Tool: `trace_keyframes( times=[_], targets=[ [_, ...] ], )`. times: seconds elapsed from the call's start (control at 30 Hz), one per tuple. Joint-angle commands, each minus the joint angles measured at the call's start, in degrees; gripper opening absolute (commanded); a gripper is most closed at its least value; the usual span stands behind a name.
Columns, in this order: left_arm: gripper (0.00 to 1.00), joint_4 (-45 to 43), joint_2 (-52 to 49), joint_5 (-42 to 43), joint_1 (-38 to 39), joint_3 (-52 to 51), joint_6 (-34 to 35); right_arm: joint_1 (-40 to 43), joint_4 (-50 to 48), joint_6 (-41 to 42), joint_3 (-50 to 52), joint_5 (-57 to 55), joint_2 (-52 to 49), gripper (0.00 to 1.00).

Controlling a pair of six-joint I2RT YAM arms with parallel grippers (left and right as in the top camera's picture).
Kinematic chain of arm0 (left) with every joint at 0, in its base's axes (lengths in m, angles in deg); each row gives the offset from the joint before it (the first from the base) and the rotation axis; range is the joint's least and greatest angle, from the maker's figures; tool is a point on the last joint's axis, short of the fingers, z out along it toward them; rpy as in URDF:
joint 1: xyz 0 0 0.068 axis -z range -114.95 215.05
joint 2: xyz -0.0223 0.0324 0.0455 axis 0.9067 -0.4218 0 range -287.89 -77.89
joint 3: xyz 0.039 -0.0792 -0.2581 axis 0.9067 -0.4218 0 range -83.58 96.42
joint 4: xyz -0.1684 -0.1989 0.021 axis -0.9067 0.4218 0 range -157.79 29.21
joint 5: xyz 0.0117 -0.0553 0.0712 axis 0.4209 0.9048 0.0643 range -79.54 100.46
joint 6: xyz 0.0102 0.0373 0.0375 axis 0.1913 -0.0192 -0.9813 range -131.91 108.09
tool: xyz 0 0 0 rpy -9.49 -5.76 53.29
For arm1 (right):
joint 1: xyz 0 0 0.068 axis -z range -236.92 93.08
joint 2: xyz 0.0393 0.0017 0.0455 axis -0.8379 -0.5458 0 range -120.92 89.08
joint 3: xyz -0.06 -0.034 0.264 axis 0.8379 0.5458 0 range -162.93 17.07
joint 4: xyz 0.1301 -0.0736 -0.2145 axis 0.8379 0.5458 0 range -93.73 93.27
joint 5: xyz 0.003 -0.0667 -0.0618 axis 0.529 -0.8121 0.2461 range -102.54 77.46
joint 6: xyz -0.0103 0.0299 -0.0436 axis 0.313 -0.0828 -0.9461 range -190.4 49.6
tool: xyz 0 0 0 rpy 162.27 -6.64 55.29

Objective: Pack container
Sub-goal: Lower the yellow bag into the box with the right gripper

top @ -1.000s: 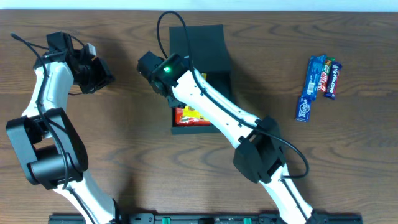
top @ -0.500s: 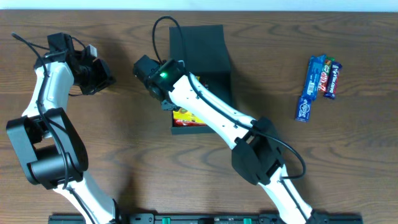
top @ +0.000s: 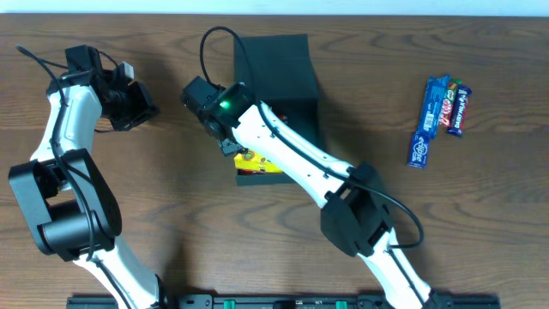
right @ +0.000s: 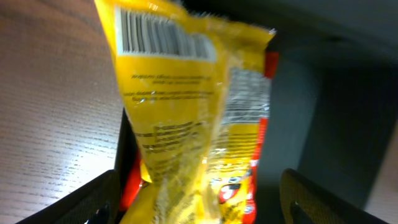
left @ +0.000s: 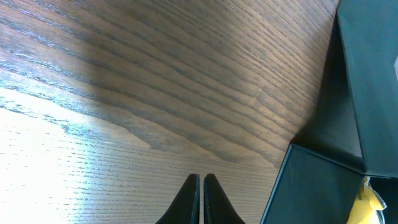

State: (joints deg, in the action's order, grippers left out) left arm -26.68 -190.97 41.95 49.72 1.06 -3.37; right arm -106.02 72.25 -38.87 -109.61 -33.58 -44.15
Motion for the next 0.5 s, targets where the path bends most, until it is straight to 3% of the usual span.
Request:
trace_keyframes(
  times=[0.0,0.1,0.13,0.17,0.2,0.47],
  targets=[
    [0.06,0.22,-0.48,-0.39,-0.07,1.14,-1.73,-0.04,-0.57,-1.62,-0.46,-4.04,6.64,0.77],
    [0.06,0.22,-0.48,-0.39,-0.07,1.14,-2.19,0.66,-2.67,-4.04,-0.46,-3.48,10.51,0.65],
    [0.06,0.22,-0.48,-0.39,-0.07,1.14,-2.19,0.96,-3.80,-6.27,-0.46,-1.95,11.61,0.48],
    [0.06,0.22,-0.48,-0.39,-0.04,1.14,-2.16,1.49,-5.14,-9.01,-0.44,0.81,12.44,0.17],
    [0.06,0.22,-0.48,-0.39,-0.02,1.14,-2.16,2.10,-6.10,-11.06,-0.44,3.98,12.72,0.01],
    [0.06,1.07,-0.48,-0.31,2.10,1.11,-2.16,10.78,-7.89,-25.14,6.75,33.46,8.37,0.02]
  ],
)
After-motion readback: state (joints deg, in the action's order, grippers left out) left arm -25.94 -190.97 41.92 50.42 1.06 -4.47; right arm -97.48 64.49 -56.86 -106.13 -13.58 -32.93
